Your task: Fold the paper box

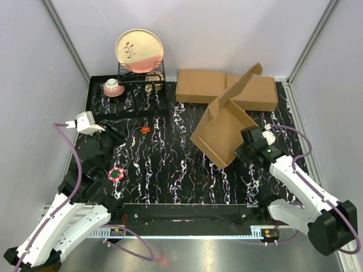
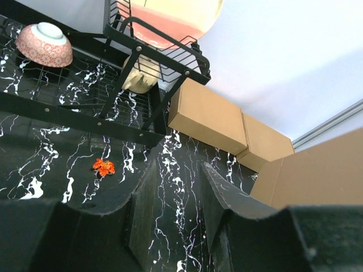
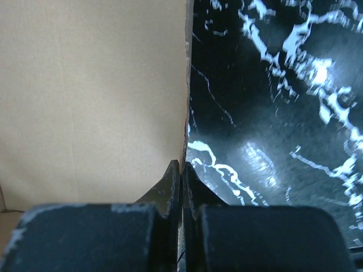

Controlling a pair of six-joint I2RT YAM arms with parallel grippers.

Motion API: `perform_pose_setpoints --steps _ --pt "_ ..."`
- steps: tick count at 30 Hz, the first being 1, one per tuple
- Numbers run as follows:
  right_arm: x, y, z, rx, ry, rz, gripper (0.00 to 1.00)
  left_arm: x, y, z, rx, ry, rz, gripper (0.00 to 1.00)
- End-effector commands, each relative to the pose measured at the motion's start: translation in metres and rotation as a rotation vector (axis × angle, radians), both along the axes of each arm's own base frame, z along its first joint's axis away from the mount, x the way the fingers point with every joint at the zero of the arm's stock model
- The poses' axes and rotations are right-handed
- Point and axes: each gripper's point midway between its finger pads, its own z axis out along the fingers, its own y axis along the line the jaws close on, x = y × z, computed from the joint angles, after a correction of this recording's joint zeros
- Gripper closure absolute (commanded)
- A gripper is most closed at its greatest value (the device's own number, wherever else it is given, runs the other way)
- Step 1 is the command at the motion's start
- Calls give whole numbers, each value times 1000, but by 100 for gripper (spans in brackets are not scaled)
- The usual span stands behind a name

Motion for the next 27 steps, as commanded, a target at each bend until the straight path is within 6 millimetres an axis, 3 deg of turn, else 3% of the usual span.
perform_pose_setpoints --steps 1,7,12,18,21,23,27 --pt "7 18 -1 121 -26 -241 100 3 2 -14 -40 38 37 60" --pt "-4 32 -35 45 36 -396 100 7 -14 -57 -125 119 -1 60" --pt "-5 51 -57 -40 134 -365 100 7 -29 -88 -150 192 -49 60" --pt "-16 48 -72 -118 196 -307 100 2 -48 -111 -169 236 -116 61" --pt "-17 54 -73 -125 199 -285 91 -4 -68 -123 -169 269 -196 61" --pt "-16 62 -69 -116 186 -255 78 -9 -80 -131 -166 282 -241 61" --pt "-14 68 -45 -139 146 -165 62 -29 -102 -142 -153 308 -334 61"
